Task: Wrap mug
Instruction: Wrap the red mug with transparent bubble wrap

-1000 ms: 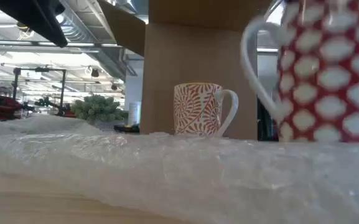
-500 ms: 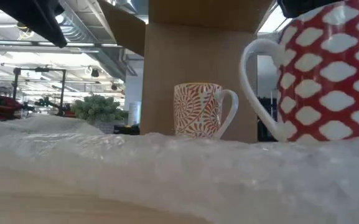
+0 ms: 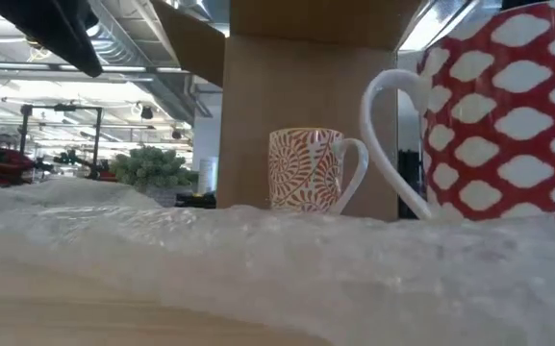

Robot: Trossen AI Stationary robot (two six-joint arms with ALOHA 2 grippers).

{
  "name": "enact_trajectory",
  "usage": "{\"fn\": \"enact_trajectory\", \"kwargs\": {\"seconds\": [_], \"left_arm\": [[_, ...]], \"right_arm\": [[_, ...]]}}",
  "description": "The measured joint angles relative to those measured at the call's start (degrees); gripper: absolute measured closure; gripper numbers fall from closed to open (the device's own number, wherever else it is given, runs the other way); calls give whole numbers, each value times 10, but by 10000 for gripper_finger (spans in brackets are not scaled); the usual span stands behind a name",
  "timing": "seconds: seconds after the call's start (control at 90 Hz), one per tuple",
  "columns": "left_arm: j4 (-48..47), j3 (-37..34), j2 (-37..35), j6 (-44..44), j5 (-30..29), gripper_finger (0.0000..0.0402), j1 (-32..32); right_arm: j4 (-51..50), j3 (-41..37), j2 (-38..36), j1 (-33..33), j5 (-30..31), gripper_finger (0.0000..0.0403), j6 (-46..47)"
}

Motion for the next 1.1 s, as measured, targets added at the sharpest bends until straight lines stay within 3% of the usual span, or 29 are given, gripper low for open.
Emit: {"fn": "enact_trajectory", "kwargs": {"seconds": [0.156,0.267,0.478,0.8,1.1], "left_arm": [[36,0,10,11,42,217,14],[103,0,36,71,101,197,15],[242,0,136,193,149,189,12],[284,34,282,205,161,200,19],[288,37,310,193,159,220,36]], "right_arm": [[-29,33,-27,37,39,132,0],[-30,33,-26,80,94,128,21],[-26,32,15,139,172,134,106],[-22,32,75,171,170,134,170],[-1,32,90,175,174,134,170]]}}
